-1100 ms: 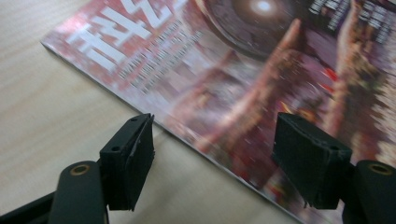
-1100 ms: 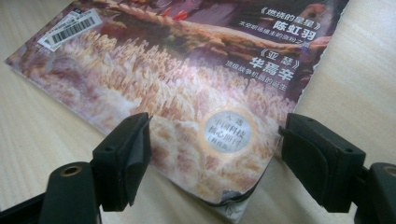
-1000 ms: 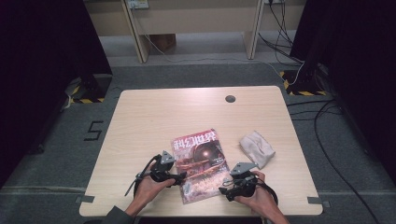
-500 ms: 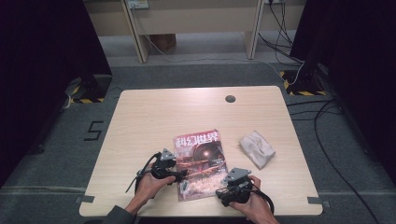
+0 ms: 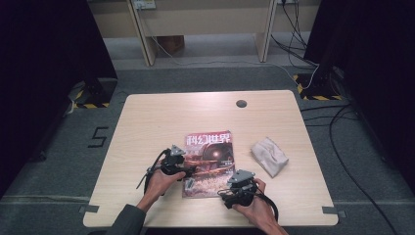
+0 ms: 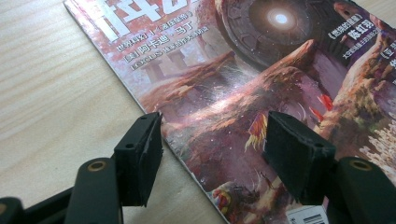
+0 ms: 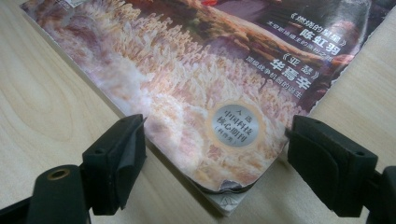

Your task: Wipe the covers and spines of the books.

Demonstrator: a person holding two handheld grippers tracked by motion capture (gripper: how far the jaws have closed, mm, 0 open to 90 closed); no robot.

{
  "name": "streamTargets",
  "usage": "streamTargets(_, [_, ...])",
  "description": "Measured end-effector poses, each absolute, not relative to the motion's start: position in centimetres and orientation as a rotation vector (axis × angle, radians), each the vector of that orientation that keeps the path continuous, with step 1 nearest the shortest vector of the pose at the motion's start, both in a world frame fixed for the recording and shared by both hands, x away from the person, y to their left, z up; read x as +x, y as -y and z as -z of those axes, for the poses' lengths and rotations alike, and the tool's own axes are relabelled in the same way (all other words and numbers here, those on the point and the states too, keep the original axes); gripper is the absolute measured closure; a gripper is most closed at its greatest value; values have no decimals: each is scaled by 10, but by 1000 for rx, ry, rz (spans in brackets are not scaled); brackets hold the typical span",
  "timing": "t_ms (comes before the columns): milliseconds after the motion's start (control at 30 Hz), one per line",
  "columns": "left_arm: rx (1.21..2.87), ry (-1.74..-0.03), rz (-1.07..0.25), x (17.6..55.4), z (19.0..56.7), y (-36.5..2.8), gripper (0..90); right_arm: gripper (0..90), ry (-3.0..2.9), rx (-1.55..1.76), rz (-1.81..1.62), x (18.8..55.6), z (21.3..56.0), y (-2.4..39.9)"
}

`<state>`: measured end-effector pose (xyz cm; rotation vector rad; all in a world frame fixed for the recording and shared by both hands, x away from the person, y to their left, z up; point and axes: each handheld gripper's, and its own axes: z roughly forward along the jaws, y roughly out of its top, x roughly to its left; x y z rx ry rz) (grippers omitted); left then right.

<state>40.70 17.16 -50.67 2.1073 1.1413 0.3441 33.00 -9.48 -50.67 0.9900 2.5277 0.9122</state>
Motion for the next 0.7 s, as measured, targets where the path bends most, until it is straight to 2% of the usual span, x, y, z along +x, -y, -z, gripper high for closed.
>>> streamTargets(133, [2109, -1136, -357, 406, 506, -172, 347, 224, -2533, 997, -934, 331, 506, 97])
streamTargets(167, [2109, -1133, -353, 405, 506, -172, 301, 276, -2550, 1003, -968, 333, 504, 103])
streamTargets(433, [2044, -1108, -362, 391, 492, -179, 217, 341, -2521, 991, -1086, 337, 489, 130])
streamTargets(467, [2031, -1103, -361, 386, 490, -181, 199, 393, -2482, 965, -1070, 343, 482, 141])
streamTargets(700, [2009, -1084, -374, 368, 485, -191, 177, 393, -2400, 1050, -1049, 358, 475, 168])
